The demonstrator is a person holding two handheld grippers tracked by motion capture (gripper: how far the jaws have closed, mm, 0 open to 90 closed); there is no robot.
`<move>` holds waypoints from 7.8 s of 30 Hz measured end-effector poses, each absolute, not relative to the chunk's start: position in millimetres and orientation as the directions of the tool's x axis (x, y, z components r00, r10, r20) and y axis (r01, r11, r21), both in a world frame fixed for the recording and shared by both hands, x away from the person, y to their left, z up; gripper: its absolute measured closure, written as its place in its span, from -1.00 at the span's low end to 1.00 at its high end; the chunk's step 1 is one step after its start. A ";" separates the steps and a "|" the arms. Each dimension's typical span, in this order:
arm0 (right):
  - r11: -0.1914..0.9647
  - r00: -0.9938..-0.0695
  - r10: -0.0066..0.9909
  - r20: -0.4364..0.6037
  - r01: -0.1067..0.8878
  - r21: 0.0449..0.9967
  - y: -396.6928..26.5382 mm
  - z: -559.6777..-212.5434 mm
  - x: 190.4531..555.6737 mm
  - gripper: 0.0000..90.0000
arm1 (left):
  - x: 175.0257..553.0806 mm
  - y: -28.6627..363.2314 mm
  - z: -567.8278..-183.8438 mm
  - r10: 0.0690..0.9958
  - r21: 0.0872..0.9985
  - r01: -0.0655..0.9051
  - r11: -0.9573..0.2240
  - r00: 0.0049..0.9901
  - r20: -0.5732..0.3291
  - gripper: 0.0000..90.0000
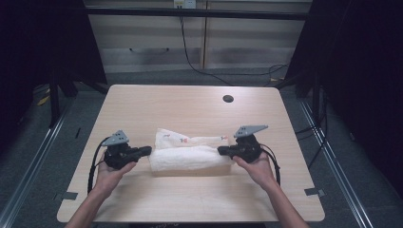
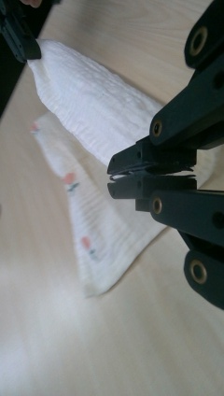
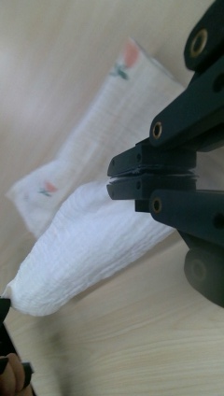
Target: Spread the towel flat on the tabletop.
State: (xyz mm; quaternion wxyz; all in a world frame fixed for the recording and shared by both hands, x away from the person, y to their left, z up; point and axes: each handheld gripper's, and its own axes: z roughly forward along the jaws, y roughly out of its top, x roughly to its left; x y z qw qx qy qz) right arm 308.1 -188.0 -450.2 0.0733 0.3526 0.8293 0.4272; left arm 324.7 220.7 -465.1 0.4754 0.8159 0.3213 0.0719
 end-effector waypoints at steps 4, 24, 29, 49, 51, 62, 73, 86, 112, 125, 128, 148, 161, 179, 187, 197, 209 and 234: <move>0.412 -0.734 0.652 0.190 0.552 0.725 -191.1 -477.1 292.6 0.93 | 320.1 212.2 -474.4 0.573 0.793 0.457 -0.402 0.802 -0.172 0.94; 0.404 -0.696 0.705 0.135 0.551 0.730 -200.9 -479.0 276.3 0.65 | 320.8 210.7 -496.9 0.578 0.747 0.491 -0.448 0.796 -0.177 0.92; 0.437 -0.715 0.685 0.138 0.554 0.709 -186.1 -490.4 283.0 0.30 | 319.5 213.2 -495.1 0.576 0.752 0.485 -0.445 0.799 -0.174 0.92; 0.528 -0.792 0.603 0.094 0.484 0.698 -164.1 -500.2 290.1 0.30 | 317.3 210.0 -492.3 0.568 0.762 0.481 -0.433 0.802 -0.183 0.91; 0.555 -0.805 0.591 0.045 0.447 0.701 -161.9 -500.6 286.5 0.51 | 316.9 210.3 -491.6 0.568 0.766 0.478 -0.429 0.803 -0.183 0.91; 0.418 -0.754 0.640 0.147 0.503 0.757 -178.4 -491.4 289.9 0.94 | 315.8 214.2 -485.0 0.568 0.791 0.466 -0.396 0.801 -0.188 0.92; 0.269 -0.700 0.681 0.217 0.514 0.815 -204.1 -467.1 289.0 0.95 | 313.4 215.3 -477.9 0.561 0.817 0.452 -0.357 0.804 -0.200 0.92; 0.249 -0.708 0.669 0.228 0.502 0.828 -204.3 -464.3 290.5 0.94 | 311.5 207.2 -471.1 0.536 0.832 0.426 -0.355 0.822 -0.192 0.92; 0.402 -0.751 0.583 0.309 0.597 0.694 -205.7 -495.6 232.5 0.26 | 313.7 204.7 -476.3 0.536 0.813 0.442 -0.380 0.821 -0.195 0.92; 0.395 -0.776 0.553 0.305 0.566 0.724 -195.6 -488.7 236.7 0.95 | 316.2 208.0 -474.0 0.541 0.816 0.442 -0.374 0.818 -0.195 0.92; 0.352 -0.767 0.574 0.287 0.548 0.759 -203.2 -472.1 242.1 0.96 | 317.7 210.3 -465.5 0.544 0.837 0.430 -0.340 0.816 -0.198 0.93; 0.118 -0.705 0.690 0.163 0.332 0.936 -234.1 -326.7 319.1 0.96 | 369.5 215.8 -349.3 0.593 0.936 0.307 -0.170 0.791 -0.151 0.94; 0.097 -0.622 0.771 0.138 0.329 0.939 -230.5 -277.3 395.6 0.97 | 432.1 214.3 -297.3 0.653 0.930 0.353 -0.103 0.729 -0.204 0.94; 0.112 -0.623 0.764 0.165 0.379 0.919 -242.2 -318.0 392.2 0.97 | 413.1 206.2 -329.4 0.632 0.919 0.352 -0.176 0.757 -0.168 0.94; 0.097 -0.647 0.730 0.221 0.418 0.903 -254.3 -367.0 343.7 0.97 | 373.0 215.0 -364.1 0.582 0.912 0.372 -0.174 0.785 -0.209 0.94; 0.156 -0.670 0.707 0.228 0.462 0.873 -254.7 -404.5 296.1 0.96 | 325.0 222.9 -400.5 0.553 0.901 0.376 -0.214 0.808 -0.206 0.95; 0.260 -0.686 0.685 0.246 0.545 0.797 -249.2 -452.0 254.3 0.96 | 302.5 221.0 -453.1 0.534 0.839 0.469 -0.275 0.800 -0.273 1.00; 0.231 -0.663 0.697 0.273 0.568 0.790 -268.8 -465.3 211.8 0.48 | 303.9 194.1 -482.7 0.528 0.766 0.514 -0.387 0.804 -0.274 0.66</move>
